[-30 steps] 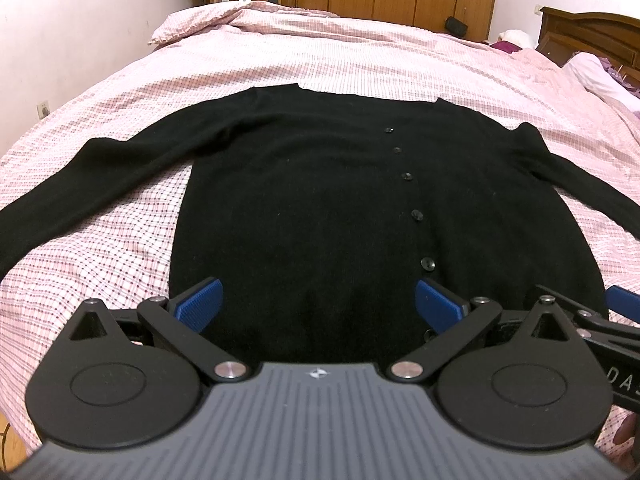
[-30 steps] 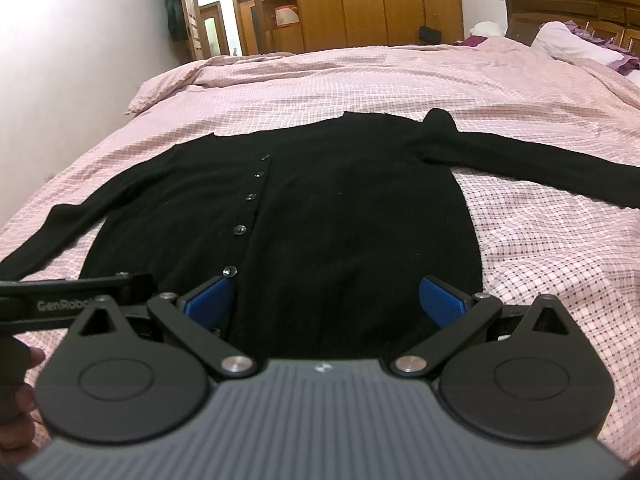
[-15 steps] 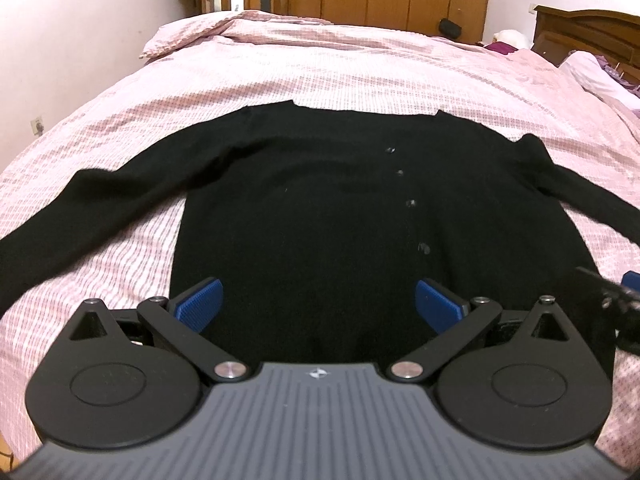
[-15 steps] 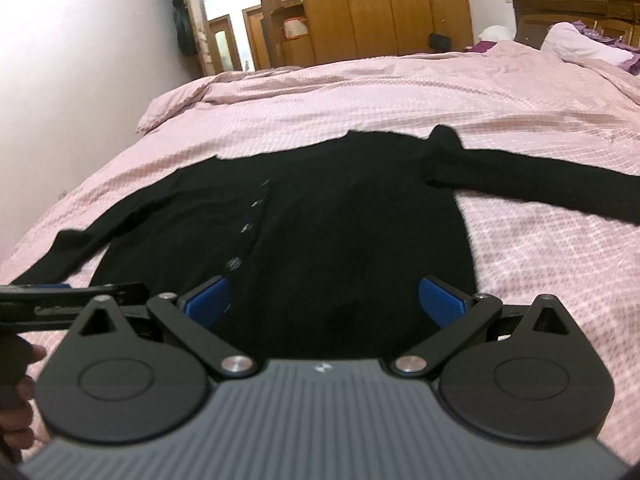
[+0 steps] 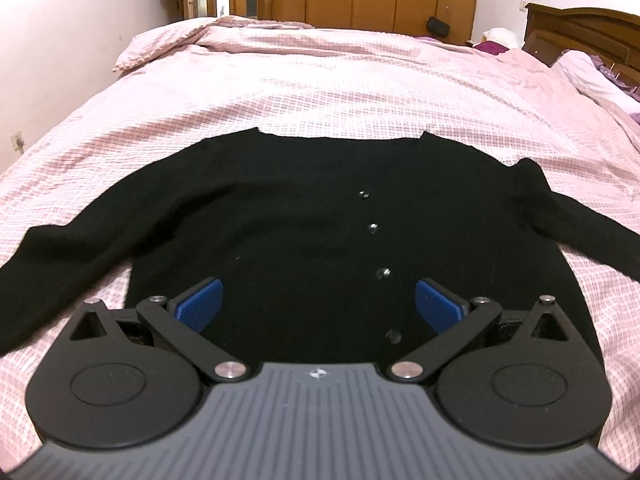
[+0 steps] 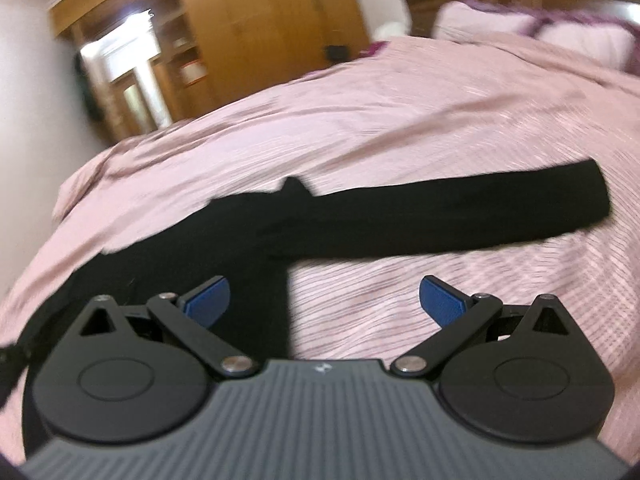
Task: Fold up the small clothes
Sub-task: 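Grasp the cuff of the sleeve nearest the right gripper with the right gripper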
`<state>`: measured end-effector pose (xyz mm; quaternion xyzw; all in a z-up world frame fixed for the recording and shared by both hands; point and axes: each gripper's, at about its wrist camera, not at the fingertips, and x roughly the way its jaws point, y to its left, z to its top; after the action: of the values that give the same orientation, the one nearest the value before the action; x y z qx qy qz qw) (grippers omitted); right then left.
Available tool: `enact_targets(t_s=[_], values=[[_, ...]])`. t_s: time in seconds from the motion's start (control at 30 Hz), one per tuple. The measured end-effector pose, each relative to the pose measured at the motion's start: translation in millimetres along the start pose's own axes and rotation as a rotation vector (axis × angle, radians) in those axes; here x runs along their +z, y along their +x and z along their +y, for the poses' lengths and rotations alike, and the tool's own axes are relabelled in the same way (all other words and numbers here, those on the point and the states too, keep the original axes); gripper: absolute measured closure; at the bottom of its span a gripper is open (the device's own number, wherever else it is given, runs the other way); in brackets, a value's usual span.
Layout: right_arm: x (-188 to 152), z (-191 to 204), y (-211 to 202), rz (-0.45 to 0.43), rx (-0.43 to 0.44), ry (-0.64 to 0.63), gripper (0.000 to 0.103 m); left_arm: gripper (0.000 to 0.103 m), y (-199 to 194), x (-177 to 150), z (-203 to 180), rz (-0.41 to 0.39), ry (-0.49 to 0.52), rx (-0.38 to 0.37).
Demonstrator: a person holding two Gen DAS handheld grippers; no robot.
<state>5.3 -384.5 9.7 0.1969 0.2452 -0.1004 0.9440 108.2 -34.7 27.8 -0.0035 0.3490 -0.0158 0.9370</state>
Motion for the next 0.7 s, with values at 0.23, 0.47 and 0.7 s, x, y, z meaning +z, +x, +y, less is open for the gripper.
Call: enact_targets(t_s=[0.23, 0.47, 0.7], values=[[15, -72, 37, -0.020, -0.118, 0.187, 0.000, 0.000, 38, 11, -19, 0.032, 0.004, -0.001], [13, -124, 75, -0.001, -0.126, 0.350, 0.000, 0.000, 81, 5, -32, 0.106, 0.020, 0.018], [7, -135, 95, -0.026, -0.087, 0.366, 0.000, 0.000, 101, -14, -36, 0.107, 0.032, 0.057]])
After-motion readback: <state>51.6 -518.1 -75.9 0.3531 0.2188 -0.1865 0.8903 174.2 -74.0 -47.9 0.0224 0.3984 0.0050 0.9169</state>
